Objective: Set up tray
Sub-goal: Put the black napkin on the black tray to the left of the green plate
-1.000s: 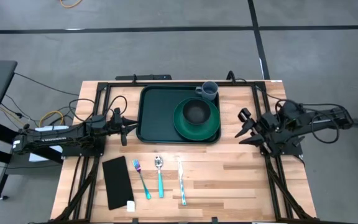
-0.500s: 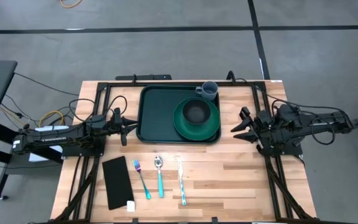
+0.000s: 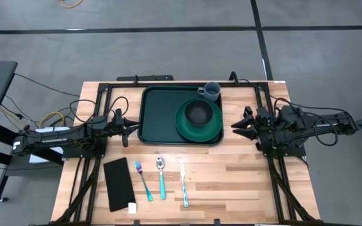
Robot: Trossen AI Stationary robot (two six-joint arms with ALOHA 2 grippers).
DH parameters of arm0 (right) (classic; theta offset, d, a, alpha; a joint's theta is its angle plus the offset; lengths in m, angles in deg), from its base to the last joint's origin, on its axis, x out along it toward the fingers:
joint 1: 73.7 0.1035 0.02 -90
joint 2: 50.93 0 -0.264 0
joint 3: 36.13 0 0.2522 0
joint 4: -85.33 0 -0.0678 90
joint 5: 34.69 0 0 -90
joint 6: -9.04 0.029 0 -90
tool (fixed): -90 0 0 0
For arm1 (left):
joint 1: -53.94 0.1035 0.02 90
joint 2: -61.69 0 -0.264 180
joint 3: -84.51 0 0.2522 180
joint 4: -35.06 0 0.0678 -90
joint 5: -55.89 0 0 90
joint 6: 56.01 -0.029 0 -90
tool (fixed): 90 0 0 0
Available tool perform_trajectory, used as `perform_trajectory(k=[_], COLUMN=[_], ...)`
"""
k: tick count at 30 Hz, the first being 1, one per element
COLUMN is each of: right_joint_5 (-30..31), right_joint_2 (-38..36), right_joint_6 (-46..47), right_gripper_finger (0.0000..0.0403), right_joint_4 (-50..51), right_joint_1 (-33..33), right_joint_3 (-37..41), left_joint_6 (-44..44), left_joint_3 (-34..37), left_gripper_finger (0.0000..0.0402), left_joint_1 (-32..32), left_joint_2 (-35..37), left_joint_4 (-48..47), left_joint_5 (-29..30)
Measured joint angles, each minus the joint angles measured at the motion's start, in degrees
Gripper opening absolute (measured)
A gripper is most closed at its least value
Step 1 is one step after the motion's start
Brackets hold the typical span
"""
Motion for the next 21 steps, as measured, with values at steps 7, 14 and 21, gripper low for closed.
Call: perform_trajectory(k=[7, 14, 21], right_joint_5=[13.98, 19.20, 19.18], right_joint_2=[0.00, 0.00, 0.00], right_joint_6=[11.58, 17.86, 17.98], right_gripper_finger=[0.0102, 0.0102, 0.0102], right_joint_4=[-2.56, -6.72, -6.85], right_joint_1=[0.00, 0.00, 0.00], right_joint_3=[-0.02, -0.04, -0.04], left_joint_6=[0.02, 22.67, 41.80], left_joint_3=[0.02, 0.06, 0.17], left_gripper_finger=[0.0067, 0.0067, 0.0067], left_joint_1=[0.00, -0.02, -0.04], left_joint_2=[-0.02, 0.06, 0.00], left_joint_4=[0.00, 0.60, 1.96], left_joint_5=[0.09, -2.58, 1.79])
